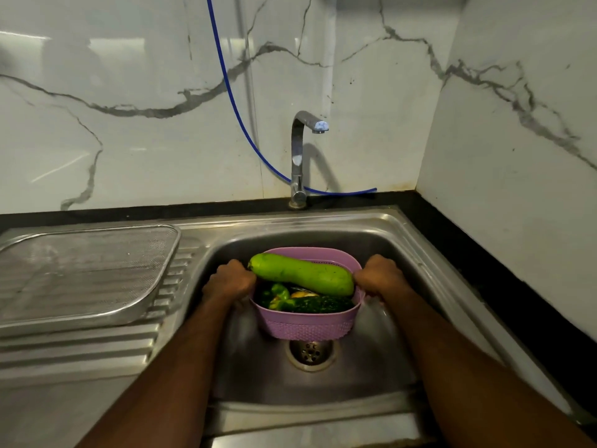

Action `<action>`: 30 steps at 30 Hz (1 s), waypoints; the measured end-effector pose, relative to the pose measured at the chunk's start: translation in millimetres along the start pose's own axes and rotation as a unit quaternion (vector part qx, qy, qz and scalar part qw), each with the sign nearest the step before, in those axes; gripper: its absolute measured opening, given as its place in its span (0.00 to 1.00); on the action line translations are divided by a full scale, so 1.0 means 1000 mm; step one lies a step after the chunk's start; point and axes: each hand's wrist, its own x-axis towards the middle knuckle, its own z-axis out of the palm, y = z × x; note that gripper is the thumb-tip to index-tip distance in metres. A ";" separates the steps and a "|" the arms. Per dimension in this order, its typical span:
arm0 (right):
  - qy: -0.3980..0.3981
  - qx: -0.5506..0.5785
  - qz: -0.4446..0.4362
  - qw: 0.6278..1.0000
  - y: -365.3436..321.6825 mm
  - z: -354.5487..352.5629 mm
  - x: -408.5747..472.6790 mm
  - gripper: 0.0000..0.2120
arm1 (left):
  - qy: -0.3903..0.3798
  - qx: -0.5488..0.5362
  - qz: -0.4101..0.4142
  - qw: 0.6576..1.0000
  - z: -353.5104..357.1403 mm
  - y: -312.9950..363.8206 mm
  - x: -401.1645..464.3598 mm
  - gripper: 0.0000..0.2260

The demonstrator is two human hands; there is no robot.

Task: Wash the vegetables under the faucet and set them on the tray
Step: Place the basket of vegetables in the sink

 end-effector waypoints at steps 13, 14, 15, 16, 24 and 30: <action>0.069 0.052 -0.073 0.994 -0.030 -0.006 0.001 0.06 | 0.184 -0.087 0.094 0.975 -0.009 0.020 -0.007 0.10; 0.070 0.054 -0.074 0.993 -0.031 -0.005 0.001 0.05 | 0.188 -0.093 0.099 0.973 -0.008 0.020 -0.008 0.10; 0.070 0.055 -0.079 0.993 -0.031 -0.004 0.000 0.05 | 0.192 -0.100 0.104 0.971 -0.008 0.020 -0.010 0.10; 0.067 0.057 -0.082 0.993 -0.032 -0.003 -0.001 0.05 | 0.198 -0.106 0.110 0.968 -0.007 0.020 -0.012 0.11; 0.071 0.045 -0.116 0.990 -0.038 -0.007 -0.006 0.06 | 0.255 -0.162 0.210 0.930 0.000 0.049 -0.018 0.08; 0.057 0.070 -0.117 0.989 -0.039 -0.006 -0.014 0.06 | 0.176 -0.224 0.274 0.919 -0.012 0.087 -0.012 0.06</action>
